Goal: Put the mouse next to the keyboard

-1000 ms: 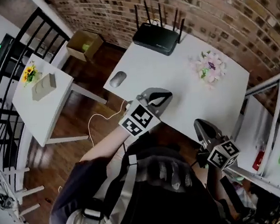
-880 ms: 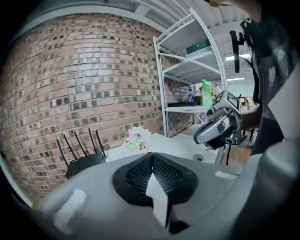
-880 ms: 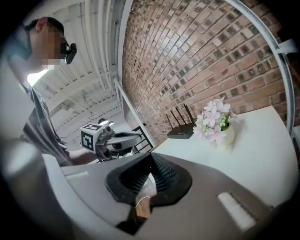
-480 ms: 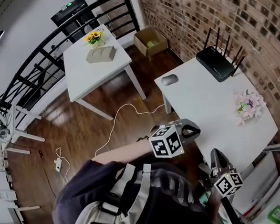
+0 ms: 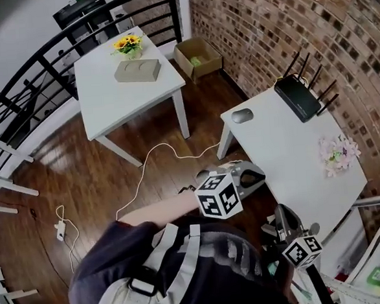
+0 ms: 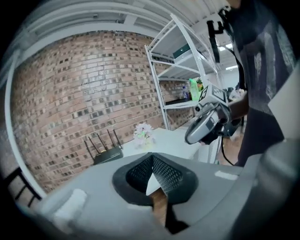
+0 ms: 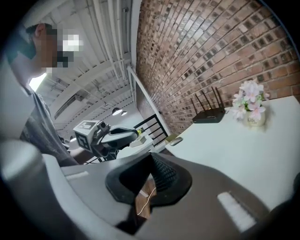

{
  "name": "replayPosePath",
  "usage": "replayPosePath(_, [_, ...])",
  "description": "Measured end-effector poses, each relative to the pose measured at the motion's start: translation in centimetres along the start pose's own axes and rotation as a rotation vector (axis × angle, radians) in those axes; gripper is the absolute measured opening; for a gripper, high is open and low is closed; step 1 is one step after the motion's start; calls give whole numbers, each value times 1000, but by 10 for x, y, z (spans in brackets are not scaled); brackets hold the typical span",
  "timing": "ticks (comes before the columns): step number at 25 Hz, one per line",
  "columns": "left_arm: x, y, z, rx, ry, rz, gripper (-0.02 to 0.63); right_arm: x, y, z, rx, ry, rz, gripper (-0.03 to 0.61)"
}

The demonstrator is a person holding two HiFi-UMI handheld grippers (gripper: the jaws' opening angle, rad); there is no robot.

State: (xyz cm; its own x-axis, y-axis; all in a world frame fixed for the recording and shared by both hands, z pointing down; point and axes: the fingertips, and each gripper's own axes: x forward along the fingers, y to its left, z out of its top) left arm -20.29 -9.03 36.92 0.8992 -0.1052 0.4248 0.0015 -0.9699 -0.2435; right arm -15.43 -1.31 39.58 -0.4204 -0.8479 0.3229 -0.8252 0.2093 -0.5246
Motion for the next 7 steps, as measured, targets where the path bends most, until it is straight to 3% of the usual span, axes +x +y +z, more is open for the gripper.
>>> replayPosePath(2, [-39,11,-18,36,10,39,2,27,33,-12,-27,29,11,5])
replayPosePath(7, [-132,35,-75,-48,7,72,2,98,119,-36,-61,85,76,5])
